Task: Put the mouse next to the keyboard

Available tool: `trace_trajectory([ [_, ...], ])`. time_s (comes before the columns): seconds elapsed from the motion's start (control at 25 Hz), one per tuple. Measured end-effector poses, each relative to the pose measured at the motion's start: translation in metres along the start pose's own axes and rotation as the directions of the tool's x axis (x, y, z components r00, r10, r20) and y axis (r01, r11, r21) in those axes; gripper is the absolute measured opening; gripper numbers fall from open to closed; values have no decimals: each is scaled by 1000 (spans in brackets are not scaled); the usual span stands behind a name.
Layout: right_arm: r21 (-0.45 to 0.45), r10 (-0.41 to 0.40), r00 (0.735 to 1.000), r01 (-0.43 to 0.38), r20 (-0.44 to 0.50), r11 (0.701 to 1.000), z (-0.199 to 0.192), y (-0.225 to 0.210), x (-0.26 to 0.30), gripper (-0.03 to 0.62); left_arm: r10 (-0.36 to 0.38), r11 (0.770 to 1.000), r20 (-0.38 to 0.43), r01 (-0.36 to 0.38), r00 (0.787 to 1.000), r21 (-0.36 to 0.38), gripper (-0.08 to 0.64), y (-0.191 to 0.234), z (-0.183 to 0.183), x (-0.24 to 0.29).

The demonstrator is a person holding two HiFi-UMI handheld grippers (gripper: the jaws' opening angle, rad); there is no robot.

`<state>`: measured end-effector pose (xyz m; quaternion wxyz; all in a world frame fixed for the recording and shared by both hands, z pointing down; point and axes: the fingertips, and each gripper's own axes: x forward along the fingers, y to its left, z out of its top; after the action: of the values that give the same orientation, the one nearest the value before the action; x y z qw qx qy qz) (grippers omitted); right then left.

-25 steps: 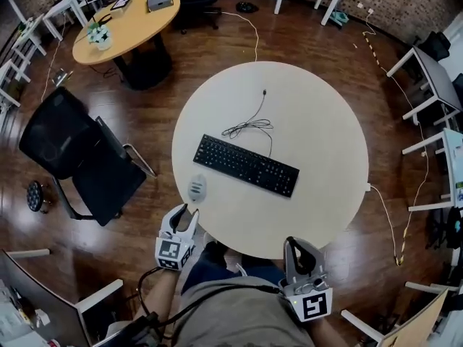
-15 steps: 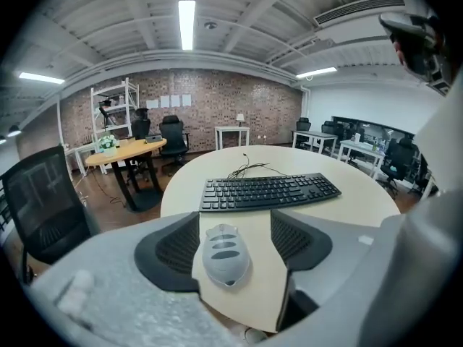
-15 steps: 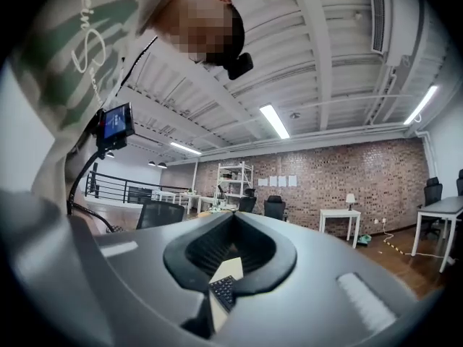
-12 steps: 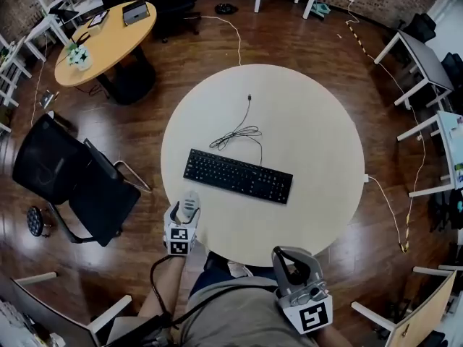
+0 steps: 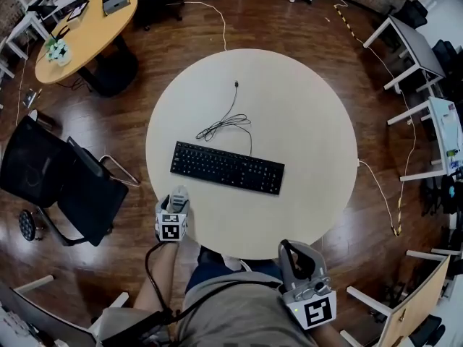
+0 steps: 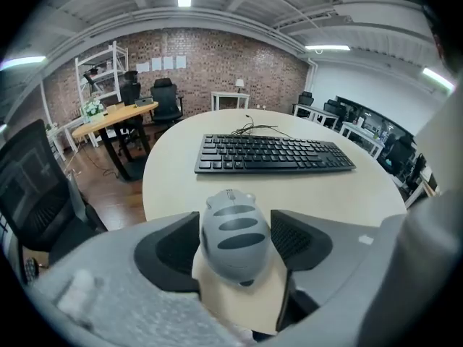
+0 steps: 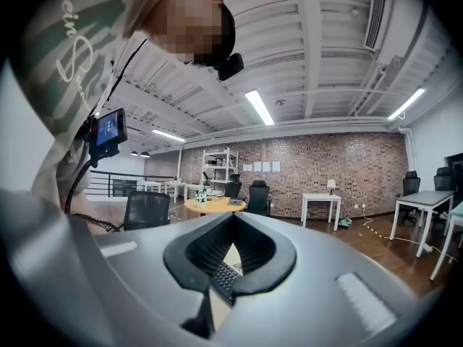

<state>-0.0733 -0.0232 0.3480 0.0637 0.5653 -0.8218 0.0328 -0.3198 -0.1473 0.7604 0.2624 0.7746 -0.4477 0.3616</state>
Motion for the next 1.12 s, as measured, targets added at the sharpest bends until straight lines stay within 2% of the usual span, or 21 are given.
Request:
trace_trajectory([
  [0.64, 10, -37, 999, 37, 9, 999, -4, -10, -28, 2, 24, 1000, -37, -25, 999, -16, 328, -15, -21, -9],
  [1.12, 69, -46, 998, 43, 40, 997, -8, -34, -54, 2, 1, 999, -107, 4, 994, 46, 330, -65, -54, -28],
])
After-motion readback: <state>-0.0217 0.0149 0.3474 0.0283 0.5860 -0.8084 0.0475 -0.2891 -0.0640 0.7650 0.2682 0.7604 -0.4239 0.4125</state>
